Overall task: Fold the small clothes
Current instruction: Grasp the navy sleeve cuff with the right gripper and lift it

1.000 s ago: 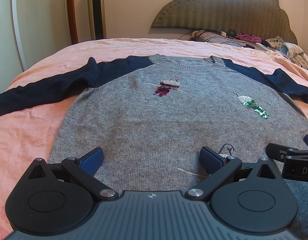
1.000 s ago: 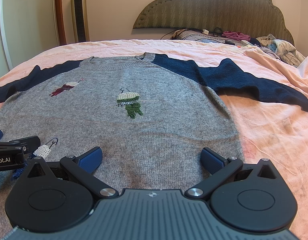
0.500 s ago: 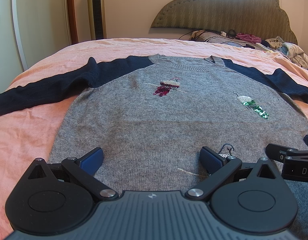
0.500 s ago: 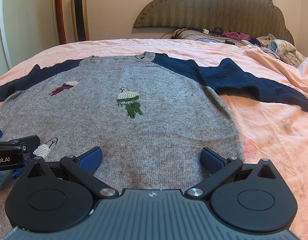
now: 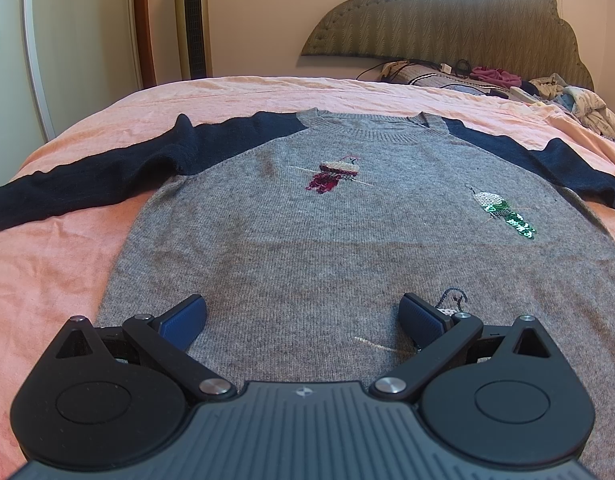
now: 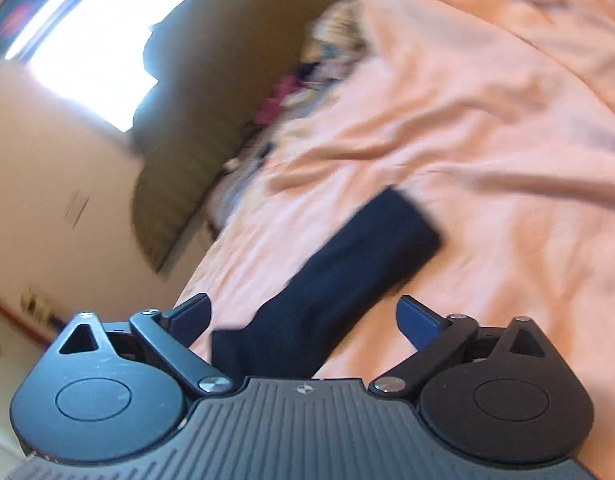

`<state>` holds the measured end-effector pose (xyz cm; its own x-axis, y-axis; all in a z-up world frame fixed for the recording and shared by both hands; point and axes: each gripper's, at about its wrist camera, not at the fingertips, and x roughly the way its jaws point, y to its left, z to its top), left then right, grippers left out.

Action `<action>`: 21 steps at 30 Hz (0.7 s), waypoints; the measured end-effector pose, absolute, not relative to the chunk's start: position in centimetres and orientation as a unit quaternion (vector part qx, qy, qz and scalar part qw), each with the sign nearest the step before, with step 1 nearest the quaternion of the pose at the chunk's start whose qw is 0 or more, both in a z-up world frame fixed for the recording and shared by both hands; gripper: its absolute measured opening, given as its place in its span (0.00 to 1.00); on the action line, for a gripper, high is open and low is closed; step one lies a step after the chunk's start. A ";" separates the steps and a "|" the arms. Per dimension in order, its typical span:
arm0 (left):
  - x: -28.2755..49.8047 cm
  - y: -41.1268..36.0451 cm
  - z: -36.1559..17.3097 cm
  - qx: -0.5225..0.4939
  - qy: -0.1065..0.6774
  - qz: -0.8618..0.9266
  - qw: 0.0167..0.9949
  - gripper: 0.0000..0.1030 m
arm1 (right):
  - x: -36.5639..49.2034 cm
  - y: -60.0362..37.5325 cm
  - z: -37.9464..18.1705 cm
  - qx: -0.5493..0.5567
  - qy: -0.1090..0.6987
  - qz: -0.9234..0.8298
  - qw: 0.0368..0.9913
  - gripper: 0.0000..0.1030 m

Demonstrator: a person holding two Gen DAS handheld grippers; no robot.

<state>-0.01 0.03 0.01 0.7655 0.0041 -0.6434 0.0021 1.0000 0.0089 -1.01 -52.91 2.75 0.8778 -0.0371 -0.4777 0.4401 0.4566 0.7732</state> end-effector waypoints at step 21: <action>-0.1 -0.1 0.4 0.003 0.342 0.000 0.940 1.00 | 6.0 -34.4 10.1 0.344 0.170 0.095 0.919 0.14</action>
